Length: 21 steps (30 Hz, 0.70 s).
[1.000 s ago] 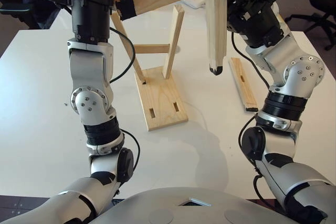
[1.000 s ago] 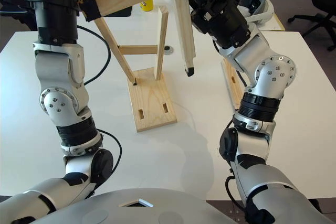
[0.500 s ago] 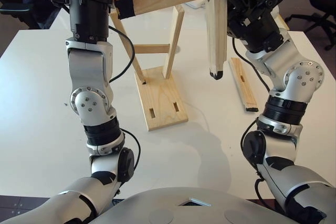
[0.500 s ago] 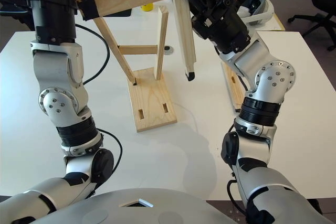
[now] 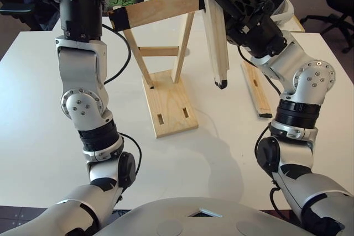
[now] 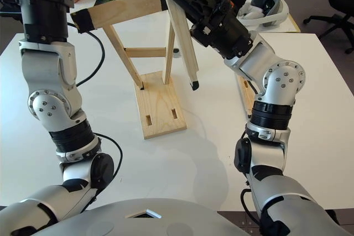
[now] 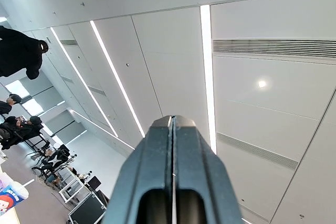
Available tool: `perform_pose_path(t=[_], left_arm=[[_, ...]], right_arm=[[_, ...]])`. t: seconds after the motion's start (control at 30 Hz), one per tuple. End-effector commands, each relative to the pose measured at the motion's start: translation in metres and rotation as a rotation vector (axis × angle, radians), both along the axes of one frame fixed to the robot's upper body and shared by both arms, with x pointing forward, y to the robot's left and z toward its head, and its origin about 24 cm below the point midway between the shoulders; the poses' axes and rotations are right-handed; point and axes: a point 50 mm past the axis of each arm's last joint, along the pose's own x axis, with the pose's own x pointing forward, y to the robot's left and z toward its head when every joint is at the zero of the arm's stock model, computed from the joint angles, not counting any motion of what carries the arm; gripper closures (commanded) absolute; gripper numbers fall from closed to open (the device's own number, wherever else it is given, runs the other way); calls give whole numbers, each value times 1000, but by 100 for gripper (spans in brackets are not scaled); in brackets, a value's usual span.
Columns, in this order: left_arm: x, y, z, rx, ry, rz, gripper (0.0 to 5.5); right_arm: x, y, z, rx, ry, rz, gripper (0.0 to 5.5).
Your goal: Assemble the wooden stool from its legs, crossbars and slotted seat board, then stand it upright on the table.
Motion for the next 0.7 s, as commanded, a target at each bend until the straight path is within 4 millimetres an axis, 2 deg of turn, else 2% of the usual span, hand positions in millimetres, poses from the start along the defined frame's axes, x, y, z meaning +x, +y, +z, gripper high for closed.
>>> perform_pose_path(t=[0.03, 0.23, 0.3, 0.37, 0.5, 0.6, 0.7], left_arm=[[1, 9, 6, 8, -6, 33, 550], [0, 50, 8, -46, 7, 179, 550], [1, 52, 3, 5, 35, 193, 550], [3, 35, -7, 135, 76, 139, 550], [-10, -25, -30, 470, 54, -118, 550], [-27, -58, -35, 584, -32, -283, 550], [-39, -81, -37, 649, -92, -394, 550]], right_arm=[[5, -5, 11, 1, -35, -33, 345], [29, -26, 27, 85, -25, -229, 345], [44, -34, 35, 141, 8, -366, 345], [57, -37, 39, 179, 52, -490, 345], [67, -31, 43, 239, 135, -613, 345], [67, -20, 47, 266, 180, -630, 345], [62, -9, 49, 279, 200, -614, 345]])
